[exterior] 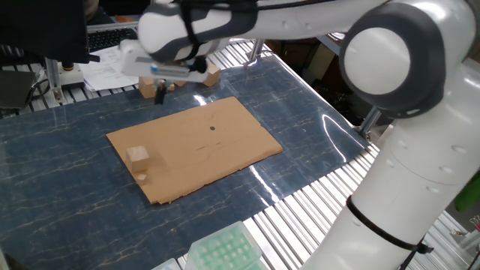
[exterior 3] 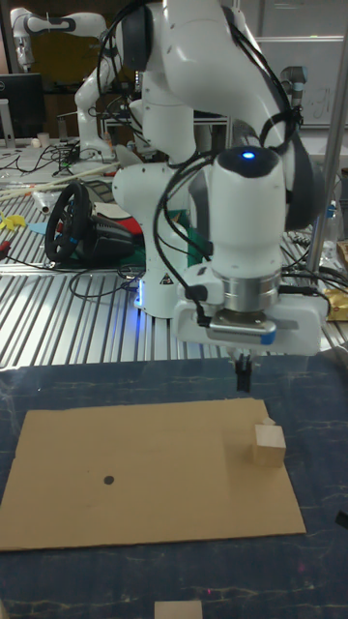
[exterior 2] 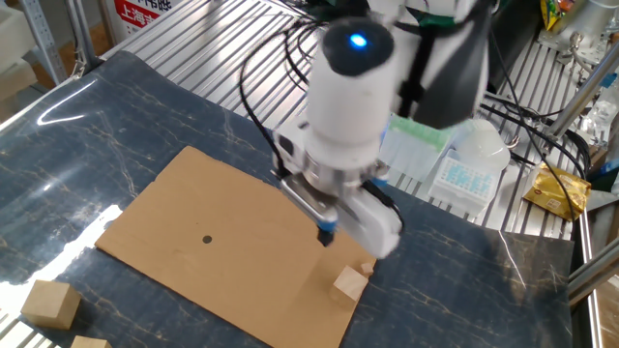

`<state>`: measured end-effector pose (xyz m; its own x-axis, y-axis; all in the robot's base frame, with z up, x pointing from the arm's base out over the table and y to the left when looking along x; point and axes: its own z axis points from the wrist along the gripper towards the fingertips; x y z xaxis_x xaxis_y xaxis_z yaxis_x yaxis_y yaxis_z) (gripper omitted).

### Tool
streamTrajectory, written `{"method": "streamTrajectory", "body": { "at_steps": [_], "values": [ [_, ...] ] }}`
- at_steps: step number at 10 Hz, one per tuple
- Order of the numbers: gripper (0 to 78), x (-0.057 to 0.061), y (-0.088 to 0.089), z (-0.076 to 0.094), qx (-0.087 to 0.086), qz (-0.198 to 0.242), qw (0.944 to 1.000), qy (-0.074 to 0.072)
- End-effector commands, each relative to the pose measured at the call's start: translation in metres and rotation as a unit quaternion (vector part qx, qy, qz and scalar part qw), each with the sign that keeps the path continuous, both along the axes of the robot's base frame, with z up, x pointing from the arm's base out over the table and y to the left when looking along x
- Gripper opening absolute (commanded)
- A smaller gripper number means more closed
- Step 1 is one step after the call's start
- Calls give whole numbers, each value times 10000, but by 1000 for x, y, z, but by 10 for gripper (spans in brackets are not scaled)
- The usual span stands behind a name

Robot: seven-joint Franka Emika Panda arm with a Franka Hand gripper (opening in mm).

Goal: Grab the block and place it at the designated location

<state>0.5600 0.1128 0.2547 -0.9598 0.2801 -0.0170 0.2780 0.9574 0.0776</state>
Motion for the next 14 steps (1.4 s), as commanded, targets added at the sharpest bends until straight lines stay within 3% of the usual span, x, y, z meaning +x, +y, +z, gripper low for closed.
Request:
{"method": "streamTrajectory", "body": {
  "at_steps": [1, 7, 9, 14],
  "values": [
    [0, -1, 31, -21, -188, -51, 9998, -22],
    [0, -9, 46, -40, -189, -1, 9998, -21],
    [0, -14, 59, -54, -247, -104, 9996, -32],
    [0, -24, 57, -65, -245, -118, 9996, 6]
  ]
}}
